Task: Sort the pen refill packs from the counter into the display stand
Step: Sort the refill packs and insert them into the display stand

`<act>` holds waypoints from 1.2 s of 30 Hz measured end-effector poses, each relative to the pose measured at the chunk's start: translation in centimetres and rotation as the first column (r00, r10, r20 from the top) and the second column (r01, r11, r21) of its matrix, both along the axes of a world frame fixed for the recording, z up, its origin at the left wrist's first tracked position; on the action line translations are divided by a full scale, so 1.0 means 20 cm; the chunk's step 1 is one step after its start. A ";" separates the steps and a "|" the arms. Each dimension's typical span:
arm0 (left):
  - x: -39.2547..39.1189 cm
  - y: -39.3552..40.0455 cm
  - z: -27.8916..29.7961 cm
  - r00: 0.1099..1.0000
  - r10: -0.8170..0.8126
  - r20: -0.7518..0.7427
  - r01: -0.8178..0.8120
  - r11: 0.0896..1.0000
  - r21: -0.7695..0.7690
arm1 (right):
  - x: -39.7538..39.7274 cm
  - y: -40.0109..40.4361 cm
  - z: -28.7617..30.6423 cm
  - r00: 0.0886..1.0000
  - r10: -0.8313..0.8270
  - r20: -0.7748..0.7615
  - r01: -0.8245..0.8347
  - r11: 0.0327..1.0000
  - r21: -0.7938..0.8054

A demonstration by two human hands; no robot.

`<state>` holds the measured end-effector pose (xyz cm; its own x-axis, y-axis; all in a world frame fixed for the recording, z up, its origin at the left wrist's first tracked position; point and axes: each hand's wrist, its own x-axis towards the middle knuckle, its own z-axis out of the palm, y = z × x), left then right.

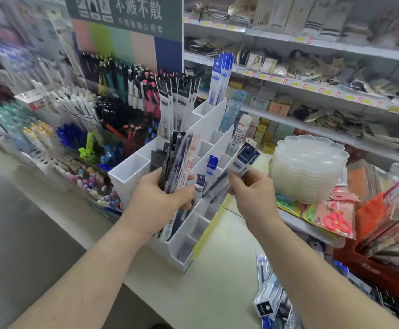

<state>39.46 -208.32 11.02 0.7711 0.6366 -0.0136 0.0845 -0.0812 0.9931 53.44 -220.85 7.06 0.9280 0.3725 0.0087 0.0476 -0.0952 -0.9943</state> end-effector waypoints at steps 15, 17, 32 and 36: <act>-0.05 0.01 -0.01 1.000 -0.008 0.002 0.008 0.998 -0.056 | -0.11 0.28 -0.18 0.980 0.195 -0.029 -0.184 0.846 -0.500; -0.04 0.01 -0.02 0.999 -0.043 -0.003 0.043 0.993 -0.106 | -0.11 0.26 -0.12 0.968 0.252 -0.010 -0.210 0.784 -0.584; 0.11 -0.17 -0.10 0.868 -0.495 -0.036 0.427 0.782 -0.454 | -0.23 -0.18 0.18 0.956 0.235 -0.174 -0.246 0.968 -0.048; 0.15 -0.19 -0.12 0.839 -0.544 0.022 0.470 0.704 -0.533 | -0.21 -0.24 0.15 0.986 0.117 -0.120 -0.120 0.993 -0.022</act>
<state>42.42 -212.09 8.54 0.9424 0.0225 -0.3337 0.3051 0.3509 0.8853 49.25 -225.72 10.11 0.8711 0.4784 -0.1112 -0.0580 -0.1248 -0.9905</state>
